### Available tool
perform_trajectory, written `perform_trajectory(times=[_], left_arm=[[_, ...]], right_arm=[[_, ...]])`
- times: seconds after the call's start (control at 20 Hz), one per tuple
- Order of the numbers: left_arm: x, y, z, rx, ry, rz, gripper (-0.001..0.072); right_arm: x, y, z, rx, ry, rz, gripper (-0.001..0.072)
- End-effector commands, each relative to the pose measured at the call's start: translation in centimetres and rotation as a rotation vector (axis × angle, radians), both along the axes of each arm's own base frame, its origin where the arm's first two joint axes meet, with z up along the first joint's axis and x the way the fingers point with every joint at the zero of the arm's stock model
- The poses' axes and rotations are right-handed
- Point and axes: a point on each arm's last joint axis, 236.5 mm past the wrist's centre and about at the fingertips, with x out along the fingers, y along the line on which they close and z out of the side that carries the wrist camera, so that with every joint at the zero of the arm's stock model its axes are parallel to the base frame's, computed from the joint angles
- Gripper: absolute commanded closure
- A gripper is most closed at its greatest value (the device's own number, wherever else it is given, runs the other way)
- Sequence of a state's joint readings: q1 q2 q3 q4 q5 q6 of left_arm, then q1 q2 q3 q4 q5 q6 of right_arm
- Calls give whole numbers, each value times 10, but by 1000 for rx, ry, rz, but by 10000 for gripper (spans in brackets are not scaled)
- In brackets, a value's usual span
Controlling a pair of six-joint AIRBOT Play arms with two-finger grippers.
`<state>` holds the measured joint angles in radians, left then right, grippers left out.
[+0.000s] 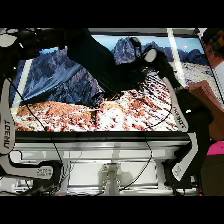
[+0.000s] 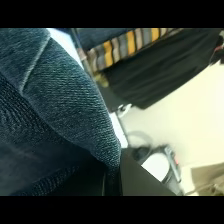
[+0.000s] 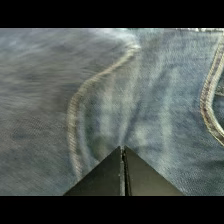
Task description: Fold the clothes and pants, and hang the long-sleeved shirts on hangers.
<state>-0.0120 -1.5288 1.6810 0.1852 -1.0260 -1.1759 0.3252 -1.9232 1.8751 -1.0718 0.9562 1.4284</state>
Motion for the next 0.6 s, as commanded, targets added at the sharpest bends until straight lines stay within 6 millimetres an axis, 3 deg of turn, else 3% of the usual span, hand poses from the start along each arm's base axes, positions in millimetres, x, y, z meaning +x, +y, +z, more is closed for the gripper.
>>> perform_trajectory(times=[0.0,0.1,0.2,0.3,0.45,0.55], left_arm=[[0,-4,13,-36,-1,27,689],[1,-4,4,15,-3,31,689],[5,1,-22,146,-7,49,689],[9,10,-51,270,41,82,689],[12,23,-82,426,72,119,689],[15,24,-98,482,84,118,688]], right_arm=[[-20,75,12,93,-45,30,682],[-42,115,15,107,-68,90,683],[-66,152,12,113,-81,150,683],[-85,170,-3,64,-90,210,682],[-87,161,-16,-34,-117,247,682],[-72,134,-24,-91,-106,227,682]])
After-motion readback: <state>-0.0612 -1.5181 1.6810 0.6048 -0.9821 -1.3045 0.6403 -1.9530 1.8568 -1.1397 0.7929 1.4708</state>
